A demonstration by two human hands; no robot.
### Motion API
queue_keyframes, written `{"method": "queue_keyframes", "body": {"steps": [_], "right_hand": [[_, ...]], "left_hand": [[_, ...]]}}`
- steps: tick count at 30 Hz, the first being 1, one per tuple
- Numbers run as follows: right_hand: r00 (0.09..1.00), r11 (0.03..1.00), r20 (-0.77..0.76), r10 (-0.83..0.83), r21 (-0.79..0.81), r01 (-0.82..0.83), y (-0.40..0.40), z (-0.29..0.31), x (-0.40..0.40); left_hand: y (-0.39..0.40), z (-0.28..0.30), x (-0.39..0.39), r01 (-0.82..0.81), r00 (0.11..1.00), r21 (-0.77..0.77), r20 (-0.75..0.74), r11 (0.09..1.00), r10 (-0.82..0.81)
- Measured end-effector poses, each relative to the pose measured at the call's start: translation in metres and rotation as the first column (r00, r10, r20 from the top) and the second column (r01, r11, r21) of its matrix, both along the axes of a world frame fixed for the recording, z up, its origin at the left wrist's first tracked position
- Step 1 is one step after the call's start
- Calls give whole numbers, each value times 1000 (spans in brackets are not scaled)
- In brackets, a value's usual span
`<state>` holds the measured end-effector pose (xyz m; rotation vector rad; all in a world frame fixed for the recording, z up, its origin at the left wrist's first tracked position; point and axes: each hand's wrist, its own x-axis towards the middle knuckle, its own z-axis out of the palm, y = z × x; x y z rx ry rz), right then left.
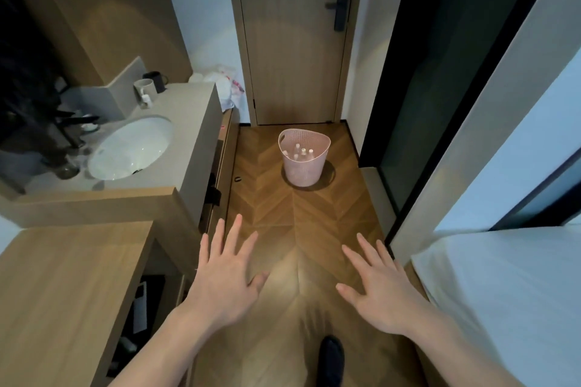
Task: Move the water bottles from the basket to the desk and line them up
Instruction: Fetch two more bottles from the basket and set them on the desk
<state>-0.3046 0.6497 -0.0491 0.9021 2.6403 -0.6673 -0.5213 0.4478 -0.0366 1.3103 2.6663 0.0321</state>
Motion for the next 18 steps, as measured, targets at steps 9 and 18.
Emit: {"method": "queue_keyframes", "body": {"steps": [9,18], "right_hand": [[993,993,9,117,3,-117,156,7,-95],[983,987,96,159,-22,-157,254,10,-188]], "left_hand": [[138,14,-64,-110,994,-4,30,994,110],[225,-6,-146,-188,980,-15,70,982,188]]}}
